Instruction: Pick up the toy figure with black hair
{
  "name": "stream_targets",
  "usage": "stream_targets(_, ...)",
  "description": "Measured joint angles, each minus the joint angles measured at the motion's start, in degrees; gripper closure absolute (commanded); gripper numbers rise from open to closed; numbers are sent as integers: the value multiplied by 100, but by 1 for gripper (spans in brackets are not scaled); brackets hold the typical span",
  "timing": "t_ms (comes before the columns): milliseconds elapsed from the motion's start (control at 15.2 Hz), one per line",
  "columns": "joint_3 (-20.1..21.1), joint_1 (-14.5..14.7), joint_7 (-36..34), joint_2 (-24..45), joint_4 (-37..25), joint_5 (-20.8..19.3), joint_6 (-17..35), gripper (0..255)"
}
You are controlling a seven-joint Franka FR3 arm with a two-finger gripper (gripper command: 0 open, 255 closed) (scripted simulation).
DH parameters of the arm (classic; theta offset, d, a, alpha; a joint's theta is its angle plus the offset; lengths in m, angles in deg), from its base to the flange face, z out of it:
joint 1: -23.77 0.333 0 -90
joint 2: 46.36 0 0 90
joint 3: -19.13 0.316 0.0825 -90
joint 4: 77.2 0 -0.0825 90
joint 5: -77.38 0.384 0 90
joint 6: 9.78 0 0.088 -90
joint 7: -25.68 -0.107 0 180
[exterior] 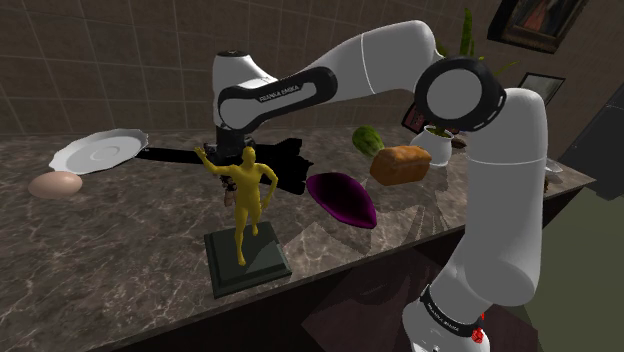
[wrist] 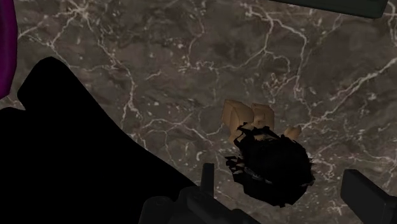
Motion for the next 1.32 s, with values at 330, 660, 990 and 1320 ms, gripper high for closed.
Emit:
stream_targets(330, -18, -5, -15, 73, 98, -29, 187, 255)
stream_targets(660, -20, -5, -21, 67, 114, -34, 208, 255)
stream_targets(990, -11, -5, -9, 37, 70, -16, 113, 255)
stream_targets(1320, 15, -13, 36, -94, -94, 35, -181, 255)
